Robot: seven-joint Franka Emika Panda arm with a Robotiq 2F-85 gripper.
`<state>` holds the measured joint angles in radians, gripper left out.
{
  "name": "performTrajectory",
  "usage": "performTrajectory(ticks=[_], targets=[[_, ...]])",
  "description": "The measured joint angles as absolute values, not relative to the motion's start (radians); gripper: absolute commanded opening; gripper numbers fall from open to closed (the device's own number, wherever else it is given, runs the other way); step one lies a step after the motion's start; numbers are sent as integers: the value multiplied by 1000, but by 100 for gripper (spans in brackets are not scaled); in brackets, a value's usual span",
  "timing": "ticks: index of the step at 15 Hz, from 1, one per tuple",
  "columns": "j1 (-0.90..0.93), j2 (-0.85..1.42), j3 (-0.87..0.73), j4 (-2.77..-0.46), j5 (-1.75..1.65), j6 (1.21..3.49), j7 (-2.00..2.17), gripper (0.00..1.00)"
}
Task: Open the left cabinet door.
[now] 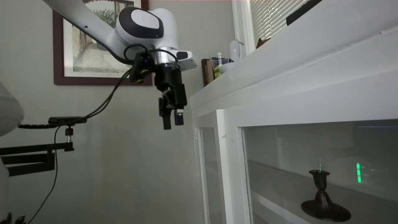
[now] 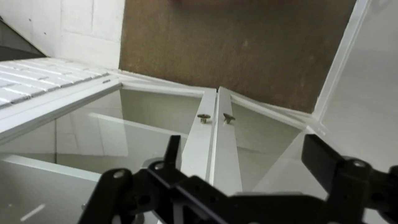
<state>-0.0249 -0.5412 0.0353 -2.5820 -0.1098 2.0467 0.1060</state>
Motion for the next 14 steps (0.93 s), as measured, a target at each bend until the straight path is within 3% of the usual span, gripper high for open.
performTrajectory(ticks=[8,14], targets=[[-39,-341,34,-2776,-109,2624,175,100],[-45,-250,40,-2769,-109,2703,176,100]])
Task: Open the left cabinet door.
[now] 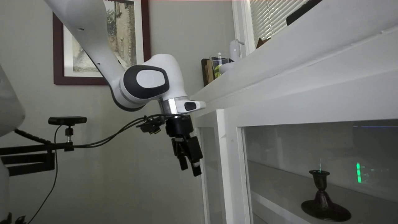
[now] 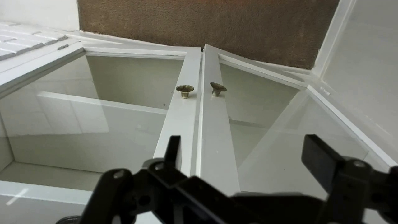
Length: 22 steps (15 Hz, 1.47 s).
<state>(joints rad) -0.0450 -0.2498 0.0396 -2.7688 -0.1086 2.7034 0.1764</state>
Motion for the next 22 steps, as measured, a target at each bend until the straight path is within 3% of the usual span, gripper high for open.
performTrajectory(ticks=[6,22], targets=[[-76,-200,40,-2770,-115,2843,177,100],[-10,354,-24,-2699,-57,3323,186,100]])
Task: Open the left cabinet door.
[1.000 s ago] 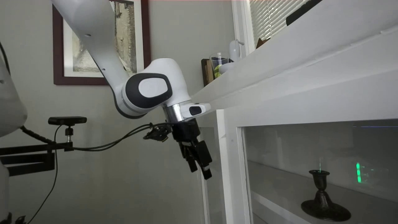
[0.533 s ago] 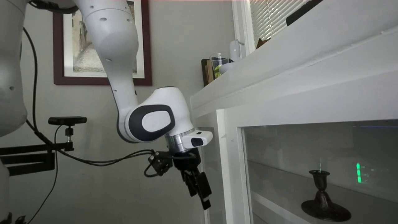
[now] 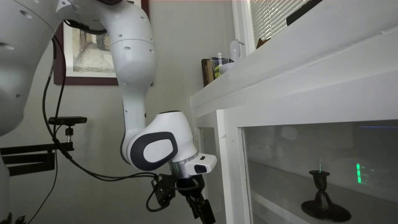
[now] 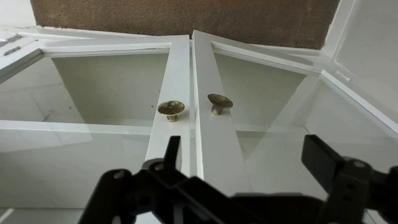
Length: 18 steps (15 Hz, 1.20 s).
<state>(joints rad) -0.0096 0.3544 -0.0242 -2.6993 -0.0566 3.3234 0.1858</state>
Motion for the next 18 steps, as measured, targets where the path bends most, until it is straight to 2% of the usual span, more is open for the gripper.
performTrajectory(ticks=[8,18], targets=[[-9,543,2,-2601,-19,3384,185,100],[-7,672,-8,-2528,4,3427,180,99]])
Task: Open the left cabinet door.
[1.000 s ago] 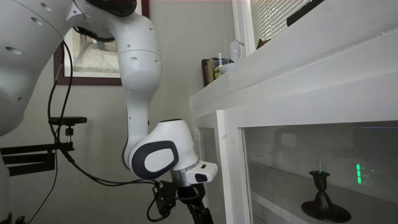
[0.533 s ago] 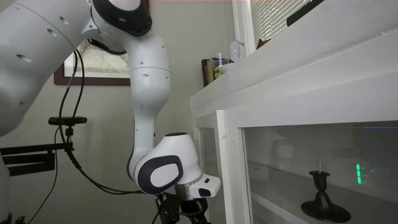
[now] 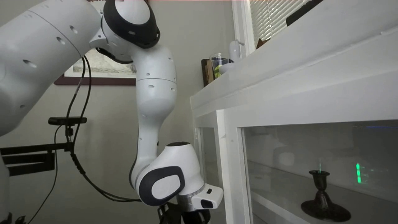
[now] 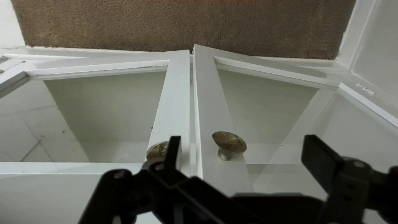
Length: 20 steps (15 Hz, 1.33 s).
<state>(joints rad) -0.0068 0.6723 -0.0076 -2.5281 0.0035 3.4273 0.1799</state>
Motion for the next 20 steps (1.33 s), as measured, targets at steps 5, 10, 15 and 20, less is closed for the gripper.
performTrajectory(ticks=[5,10,15,20], targets=[[16,716,-30,-2506,21,3472,160,100],[19,725,-29,-2499,21,3486,153,100],[12,736,-16,-2490,21,3485,153,100],[11,782,-17,-2450,21,3485,153,88]])
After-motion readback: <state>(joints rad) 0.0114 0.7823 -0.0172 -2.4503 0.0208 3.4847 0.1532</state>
